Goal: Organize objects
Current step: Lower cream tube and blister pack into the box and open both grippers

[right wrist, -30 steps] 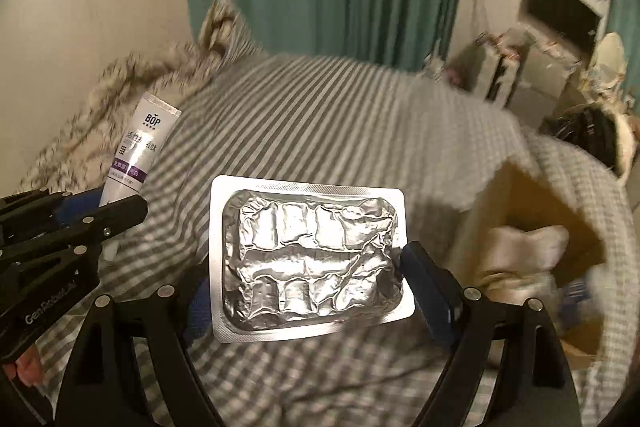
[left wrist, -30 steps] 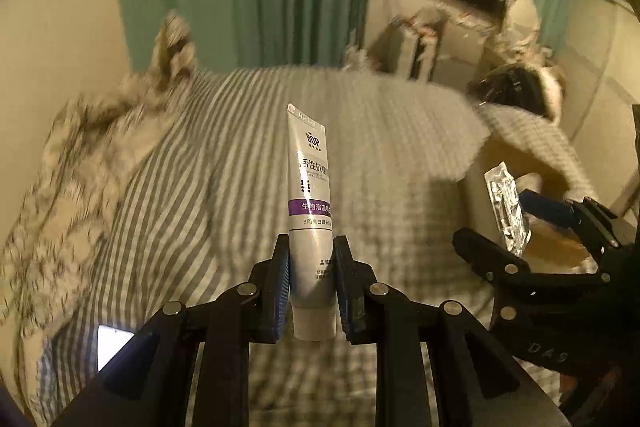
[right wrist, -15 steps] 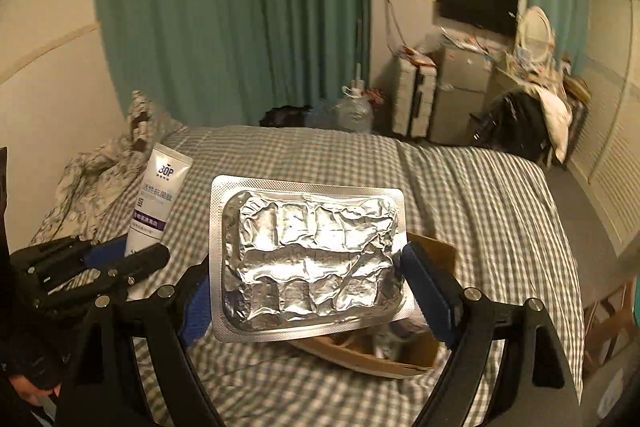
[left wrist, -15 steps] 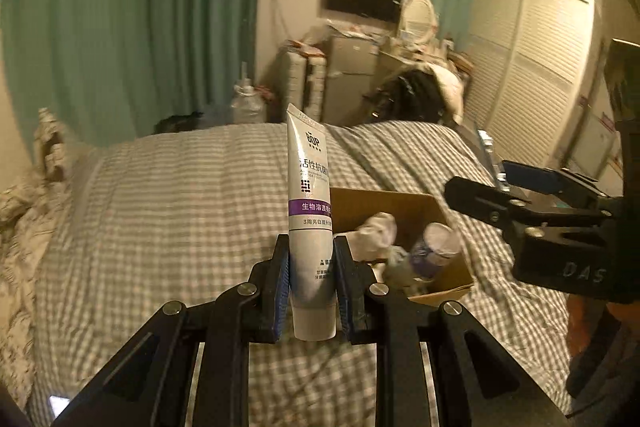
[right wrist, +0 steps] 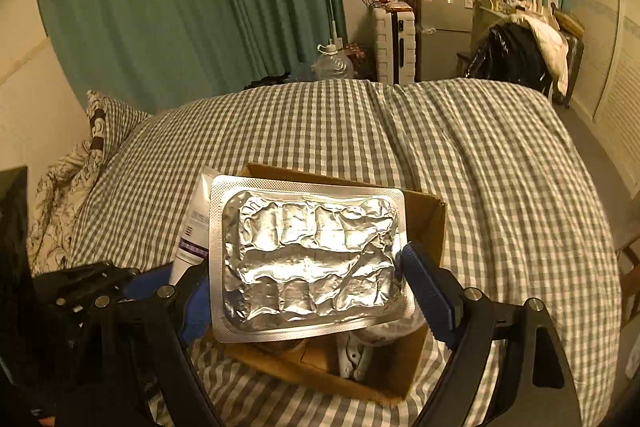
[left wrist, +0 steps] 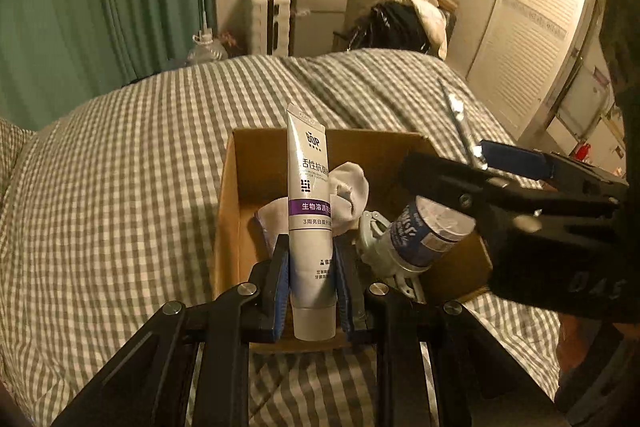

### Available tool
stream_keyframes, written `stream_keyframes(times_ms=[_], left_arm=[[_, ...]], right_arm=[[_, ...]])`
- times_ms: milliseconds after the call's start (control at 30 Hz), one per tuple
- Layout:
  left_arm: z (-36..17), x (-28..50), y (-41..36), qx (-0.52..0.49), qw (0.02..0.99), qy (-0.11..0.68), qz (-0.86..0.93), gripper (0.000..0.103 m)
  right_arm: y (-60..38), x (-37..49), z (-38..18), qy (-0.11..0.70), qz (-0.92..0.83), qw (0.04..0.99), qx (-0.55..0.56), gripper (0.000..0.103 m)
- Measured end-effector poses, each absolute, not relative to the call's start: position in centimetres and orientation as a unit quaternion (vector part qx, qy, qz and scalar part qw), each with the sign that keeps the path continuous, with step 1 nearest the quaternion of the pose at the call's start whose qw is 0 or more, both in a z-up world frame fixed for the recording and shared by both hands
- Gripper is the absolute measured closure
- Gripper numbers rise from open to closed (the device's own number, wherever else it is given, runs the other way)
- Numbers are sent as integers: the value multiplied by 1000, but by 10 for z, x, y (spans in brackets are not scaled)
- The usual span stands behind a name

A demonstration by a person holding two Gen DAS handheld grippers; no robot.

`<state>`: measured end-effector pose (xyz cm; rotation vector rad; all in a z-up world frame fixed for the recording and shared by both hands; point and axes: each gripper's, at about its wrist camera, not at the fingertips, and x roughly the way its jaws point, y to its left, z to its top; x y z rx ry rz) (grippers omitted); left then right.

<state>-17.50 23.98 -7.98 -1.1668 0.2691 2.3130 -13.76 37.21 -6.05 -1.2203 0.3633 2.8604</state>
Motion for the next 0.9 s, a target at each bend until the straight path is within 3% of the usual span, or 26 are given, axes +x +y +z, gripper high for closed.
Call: stream_keyframes(times_ms=[133, 233, 267, 367, 400, 533, 600, 733, 900], left_arm=[[-87, -182, 245, -438, 269, 104, 852, 82], [-88, -184, 244, -439, 267, 96, 853, 79], [-86, -184, 243, -440, 267, 92, 852, 74], [-73, -181, 236, -428, 262, 83, 861, 40], [-66, -180, 235, -422, 260, 82, 865, 35], [-35, -163, 221, -396, 249, 79, 880, 30], [-18, -154, 216, -377, 240, 80, 891, 22], [22, -125, 194, -330, 227, 80, 913, 20], [66, -94, 162, -279, 208, 60, 936, 7]], right_arm=[[379, -139, -67, 125, 916, 5, -381, 18], [386, -138, -63, 135, 922, 14, -363, 10], [386, -137, -60, 138, 923, 17, -359, 7], [391, -130, -52, 140, 926, 30, -350, 5], [391, -127, -48, 139, 926, 33, -349, 5], [387, -107, -18, 130, 935, 47, -326, 5], [386, -94, -1, 129, 940, 48, -311, 4], [372, -62, 43, 109, 953, 59, -277, 3], [348, -23, 90, 87, 966, 65, -236, 2]])
